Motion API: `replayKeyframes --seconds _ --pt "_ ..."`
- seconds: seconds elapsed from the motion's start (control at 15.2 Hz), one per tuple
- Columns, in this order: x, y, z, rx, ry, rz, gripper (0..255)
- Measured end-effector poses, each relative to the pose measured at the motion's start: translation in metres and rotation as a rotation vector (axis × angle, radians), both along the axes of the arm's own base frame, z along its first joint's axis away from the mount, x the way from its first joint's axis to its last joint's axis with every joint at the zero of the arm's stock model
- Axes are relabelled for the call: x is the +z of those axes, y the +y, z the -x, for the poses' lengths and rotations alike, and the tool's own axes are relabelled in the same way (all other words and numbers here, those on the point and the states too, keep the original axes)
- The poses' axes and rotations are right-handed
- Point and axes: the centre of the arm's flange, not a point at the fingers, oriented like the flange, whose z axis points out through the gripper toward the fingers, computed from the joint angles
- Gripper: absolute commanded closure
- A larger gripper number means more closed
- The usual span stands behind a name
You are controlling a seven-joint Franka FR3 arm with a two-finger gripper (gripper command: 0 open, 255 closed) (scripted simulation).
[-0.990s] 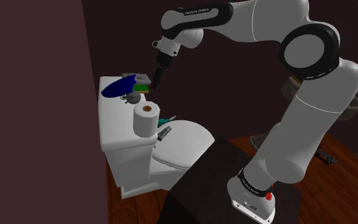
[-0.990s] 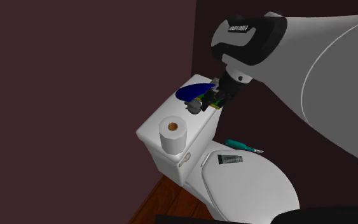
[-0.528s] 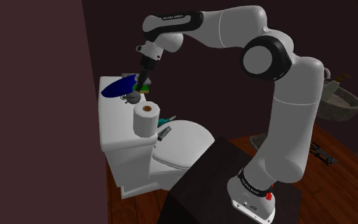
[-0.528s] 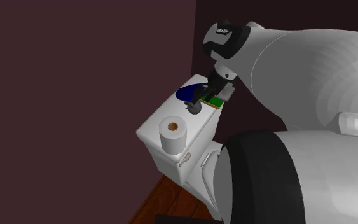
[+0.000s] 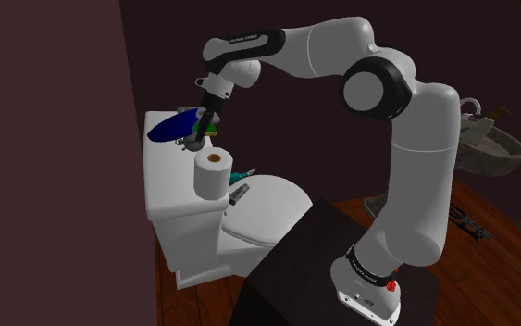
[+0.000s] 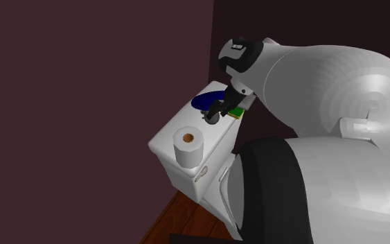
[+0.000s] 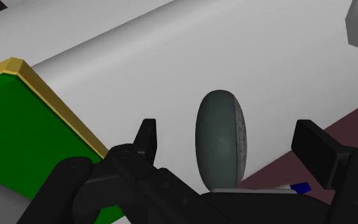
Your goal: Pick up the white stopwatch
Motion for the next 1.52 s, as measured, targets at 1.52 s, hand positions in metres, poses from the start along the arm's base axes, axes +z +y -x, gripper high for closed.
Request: replayKeyframes --seconds 1.52 --pt "0.053 0.001 0.000 0.000 -0.001 0.000 255"
